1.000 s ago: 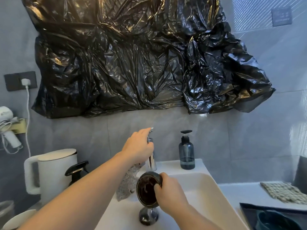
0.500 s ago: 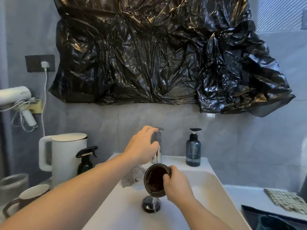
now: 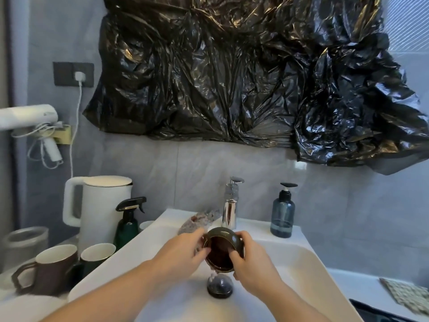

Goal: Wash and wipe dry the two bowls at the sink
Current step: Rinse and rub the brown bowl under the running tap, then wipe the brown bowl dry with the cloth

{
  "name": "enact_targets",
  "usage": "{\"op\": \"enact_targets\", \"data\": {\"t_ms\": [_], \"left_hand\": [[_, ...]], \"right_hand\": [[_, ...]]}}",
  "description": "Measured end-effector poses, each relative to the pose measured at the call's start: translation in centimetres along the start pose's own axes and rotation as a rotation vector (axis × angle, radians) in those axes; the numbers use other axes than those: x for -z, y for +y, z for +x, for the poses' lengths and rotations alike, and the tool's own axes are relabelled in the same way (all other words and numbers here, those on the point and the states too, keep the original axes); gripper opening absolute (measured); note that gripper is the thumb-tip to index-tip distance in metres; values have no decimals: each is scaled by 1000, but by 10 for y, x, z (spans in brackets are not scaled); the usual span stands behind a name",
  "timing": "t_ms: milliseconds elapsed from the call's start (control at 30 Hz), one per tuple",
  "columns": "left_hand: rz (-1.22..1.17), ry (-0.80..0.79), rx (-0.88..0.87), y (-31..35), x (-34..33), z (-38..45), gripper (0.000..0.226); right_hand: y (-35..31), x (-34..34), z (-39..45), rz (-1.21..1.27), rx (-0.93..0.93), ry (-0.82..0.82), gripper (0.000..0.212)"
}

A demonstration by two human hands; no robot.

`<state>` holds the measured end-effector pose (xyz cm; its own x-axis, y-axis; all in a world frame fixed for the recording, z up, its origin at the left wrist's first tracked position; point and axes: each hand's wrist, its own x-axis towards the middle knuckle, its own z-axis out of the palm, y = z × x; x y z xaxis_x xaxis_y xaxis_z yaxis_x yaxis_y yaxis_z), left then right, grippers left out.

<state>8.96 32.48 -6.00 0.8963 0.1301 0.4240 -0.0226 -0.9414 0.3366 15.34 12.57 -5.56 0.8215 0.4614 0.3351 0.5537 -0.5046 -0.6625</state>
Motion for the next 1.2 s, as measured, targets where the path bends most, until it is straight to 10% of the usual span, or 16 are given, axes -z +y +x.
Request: {"op": "enact_targets", "data": {"t_ms": [533, 933, 1200], "left_hand": [[-26, 205, -125, 9, 14, -10, 28], [77, 49, -178, 12, 12, -14, 48], [-151, 110, -13, 13, 11, -10, 11]], "right_hand": [[-4, -1, -3, -47, 120, 58, 40], [1, 2, -2, -26, 83, 60, 46], [-7, -5, -3, 112, 64, 22, 57]]}}
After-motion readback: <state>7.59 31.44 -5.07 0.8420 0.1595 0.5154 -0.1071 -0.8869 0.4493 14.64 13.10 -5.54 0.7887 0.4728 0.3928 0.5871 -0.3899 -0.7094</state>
